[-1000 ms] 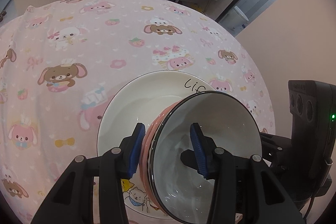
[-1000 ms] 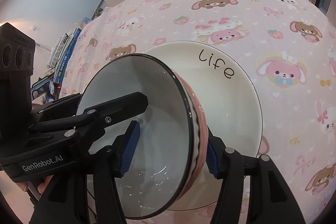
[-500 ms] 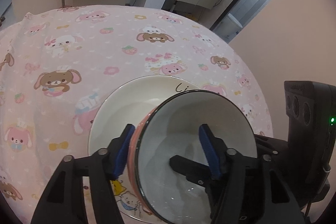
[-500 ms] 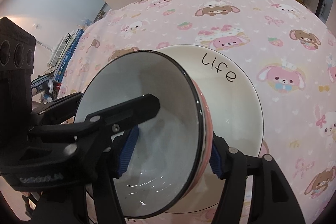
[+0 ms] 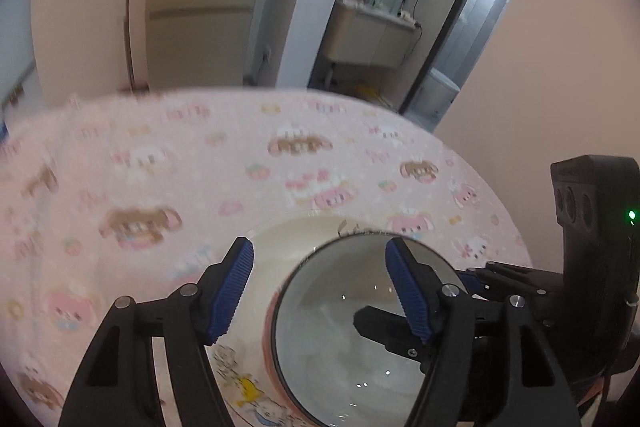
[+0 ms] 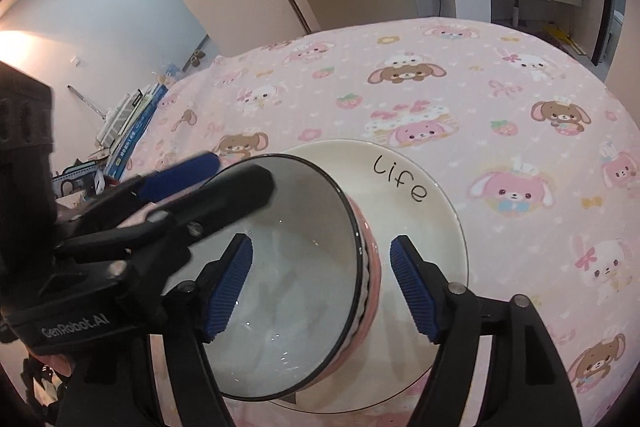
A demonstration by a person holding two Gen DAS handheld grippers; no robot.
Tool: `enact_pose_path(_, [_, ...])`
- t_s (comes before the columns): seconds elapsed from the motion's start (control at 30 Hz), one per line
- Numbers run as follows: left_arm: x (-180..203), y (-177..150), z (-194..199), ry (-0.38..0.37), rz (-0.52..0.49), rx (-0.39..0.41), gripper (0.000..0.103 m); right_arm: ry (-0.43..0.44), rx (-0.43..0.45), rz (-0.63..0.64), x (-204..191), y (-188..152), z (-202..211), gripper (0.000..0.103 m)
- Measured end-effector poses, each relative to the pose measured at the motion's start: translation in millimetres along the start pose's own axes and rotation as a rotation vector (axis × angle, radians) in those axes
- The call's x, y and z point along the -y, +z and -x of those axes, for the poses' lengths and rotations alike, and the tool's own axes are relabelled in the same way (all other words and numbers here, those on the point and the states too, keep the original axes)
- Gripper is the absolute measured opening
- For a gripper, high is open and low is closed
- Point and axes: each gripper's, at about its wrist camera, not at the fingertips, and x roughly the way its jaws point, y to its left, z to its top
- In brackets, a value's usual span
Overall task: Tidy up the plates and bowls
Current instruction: 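Open both tools and raise them away from the bowls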
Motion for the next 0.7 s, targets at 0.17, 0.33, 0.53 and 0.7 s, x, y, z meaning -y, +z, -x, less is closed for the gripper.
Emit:
enact_pose_path(0.17, [8,2,26,0.022,-0.070,0.163,0.085,-0.044,0.075,0.007,1,-2,15,0.071])
enact_pose_path(0.33, [14,2,53,0.048,-0.113,0.280,0.089,-0.040,0.132,0.026,-5,-3,37,0.076])
enact_pose_path(0.53, [21,-2,95,0.017,-0.112,0.404,0.093,-0.039,0.305,0.071,-16,-8,77,0.096])
enact_pose_path(0.7, [27,-4,133,0.022,-0.168,0.490,0.103,-0.061,0.491,0.111,-29,-21,117,0.103])
